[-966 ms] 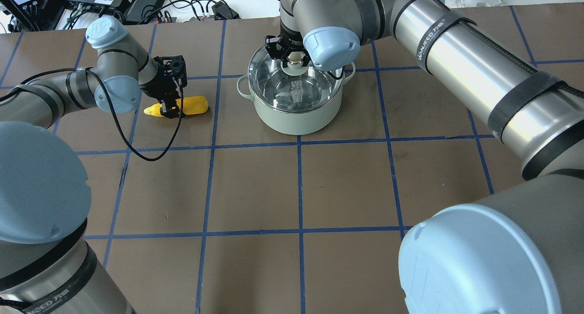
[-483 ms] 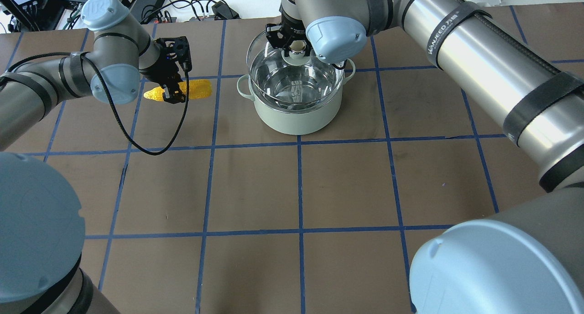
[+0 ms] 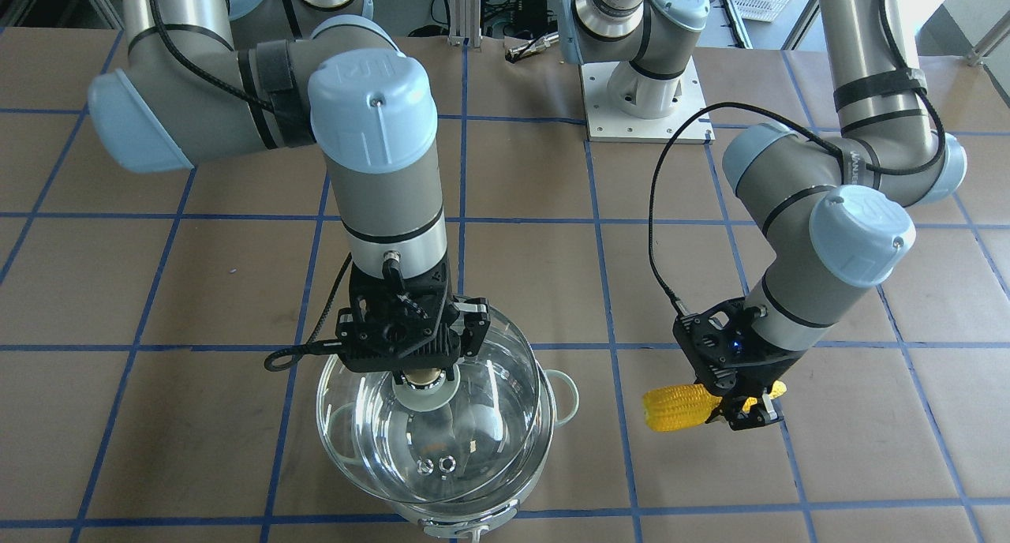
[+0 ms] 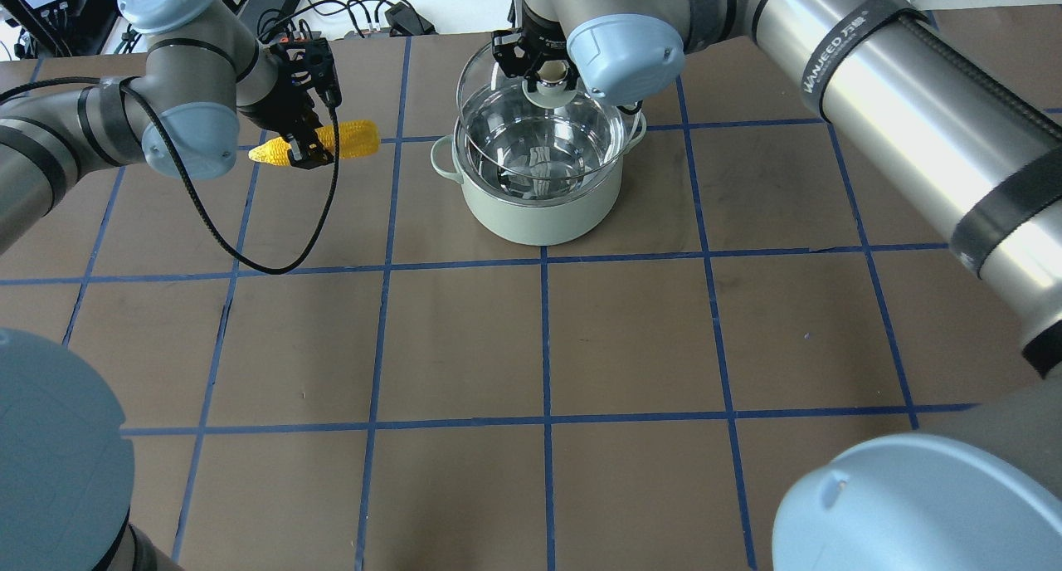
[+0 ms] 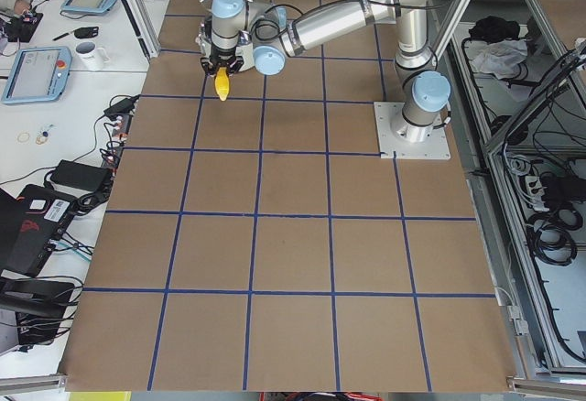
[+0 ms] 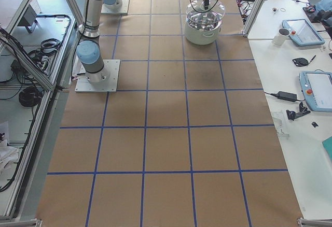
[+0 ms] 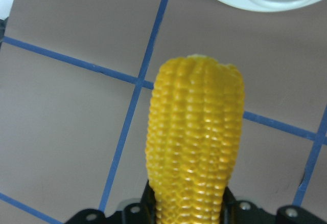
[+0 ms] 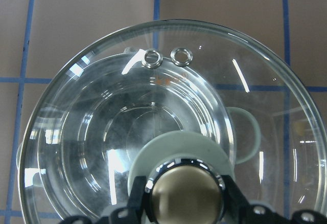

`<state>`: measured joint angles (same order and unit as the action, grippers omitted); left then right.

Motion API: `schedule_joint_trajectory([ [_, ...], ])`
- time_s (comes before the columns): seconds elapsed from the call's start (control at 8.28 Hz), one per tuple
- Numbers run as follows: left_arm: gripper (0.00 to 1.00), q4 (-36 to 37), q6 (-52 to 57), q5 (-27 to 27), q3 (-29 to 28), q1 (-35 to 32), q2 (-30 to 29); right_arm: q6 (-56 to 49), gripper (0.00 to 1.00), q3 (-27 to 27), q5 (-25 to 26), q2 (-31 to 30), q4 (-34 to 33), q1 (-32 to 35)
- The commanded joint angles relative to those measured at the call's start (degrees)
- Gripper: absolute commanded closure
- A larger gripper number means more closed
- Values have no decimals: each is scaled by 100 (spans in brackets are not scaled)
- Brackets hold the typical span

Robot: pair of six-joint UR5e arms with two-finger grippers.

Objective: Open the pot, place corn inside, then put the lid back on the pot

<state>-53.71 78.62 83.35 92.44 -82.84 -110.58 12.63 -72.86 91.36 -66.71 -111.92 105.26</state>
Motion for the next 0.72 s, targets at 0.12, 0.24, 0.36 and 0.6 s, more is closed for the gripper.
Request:
schedule_joint_trajectory([
  [0.12,100,62,-889,349,-426,-538,300,-995,66,-814,-66,-1367,705,-926],
  [0.24,100,71,-1196,349,-585,-732,257,-1539,66,-948,-57,-1597,915,-1189],
  [0.36,100,132,-1591,340,-613,-934,230,-1753,67,-958,-74,-1687,1170,-1384],
  [0.6,100,693,-1779,296,-613,-1303,11,-1904,67,-975,-66,-1740,1304,-1473],
])
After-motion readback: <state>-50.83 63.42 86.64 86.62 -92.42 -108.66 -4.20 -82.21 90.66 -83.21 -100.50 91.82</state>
